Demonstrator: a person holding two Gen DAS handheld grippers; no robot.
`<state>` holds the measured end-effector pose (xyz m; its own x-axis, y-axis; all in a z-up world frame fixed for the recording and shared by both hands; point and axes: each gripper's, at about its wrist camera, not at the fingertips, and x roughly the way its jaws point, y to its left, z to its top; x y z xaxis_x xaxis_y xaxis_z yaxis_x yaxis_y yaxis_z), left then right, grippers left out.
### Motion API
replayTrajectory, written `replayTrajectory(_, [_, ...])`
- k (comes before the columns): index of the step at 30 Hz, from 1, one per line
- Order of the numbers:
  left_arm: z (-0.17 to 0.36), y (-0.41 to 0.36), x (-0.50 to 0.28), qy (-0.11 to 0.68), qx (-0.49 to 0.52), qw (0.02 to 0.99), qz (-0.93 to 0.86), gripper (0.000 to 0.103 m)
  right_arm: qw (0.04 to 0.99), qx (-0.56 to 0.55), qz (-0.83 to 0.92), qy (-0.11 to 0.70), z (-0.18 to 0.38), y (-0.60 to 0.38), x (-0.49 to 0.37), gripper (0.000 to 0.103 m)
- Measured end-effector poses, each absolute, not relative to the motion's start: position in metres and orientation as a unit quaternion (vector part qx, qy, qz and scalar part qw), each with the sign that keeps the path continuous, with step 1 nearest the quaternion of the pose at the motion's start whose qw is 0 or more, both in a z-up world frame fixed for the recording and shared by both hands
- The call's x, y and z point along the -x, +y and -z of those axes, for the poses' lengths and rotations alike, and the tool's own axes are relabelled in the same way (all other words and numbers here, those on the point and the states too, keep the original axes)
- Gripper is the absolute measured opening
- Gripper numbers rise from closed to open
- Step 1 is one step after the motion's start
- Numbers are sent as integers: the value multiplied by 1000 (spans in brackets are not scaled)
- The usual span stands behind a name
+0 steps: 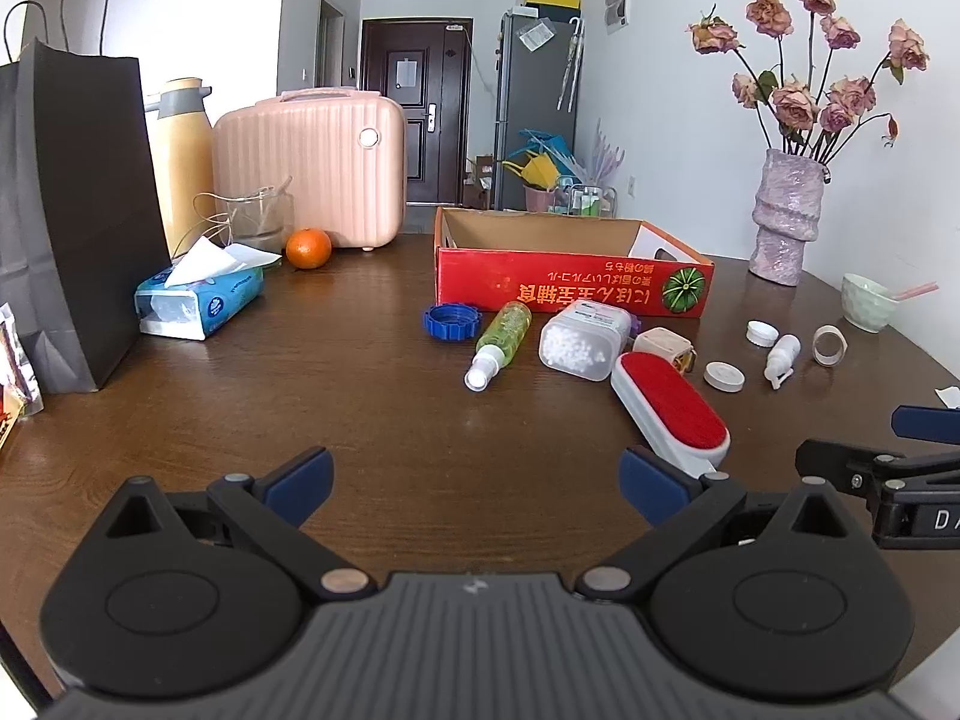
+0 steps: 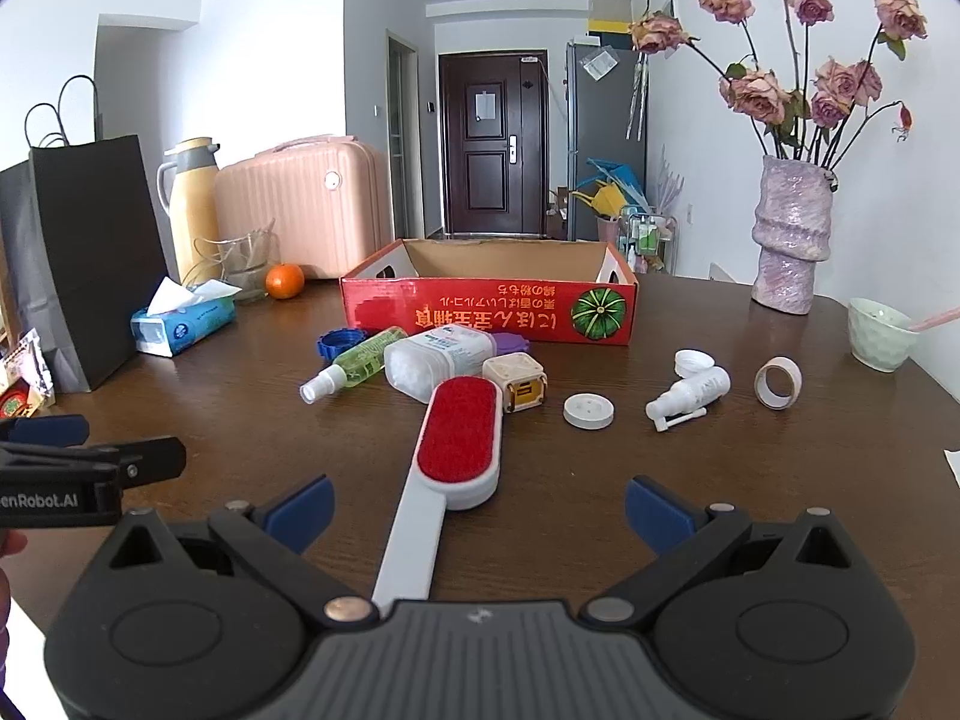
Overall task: Organize rigid objects
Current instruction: 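Move the right tool to the red-and-white lint brush and grasp its handle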
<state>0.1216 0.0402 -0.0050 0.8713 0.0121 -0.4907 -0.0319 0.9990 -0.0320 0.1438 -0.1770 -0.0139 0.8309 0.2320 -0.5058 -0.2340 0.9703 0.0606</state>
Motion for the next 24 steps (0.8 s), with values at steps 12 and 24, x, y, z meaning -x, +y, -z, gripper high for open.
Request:
replayTrajectory(12, [11,51,-166,270,21,962,-12,103,949,6,-121,293,25,-163,-188,103])
replayTrajectory(24, [17,61,-203,285,25,958,-22,103,939,15,-122,322,37,-151,-232,103])
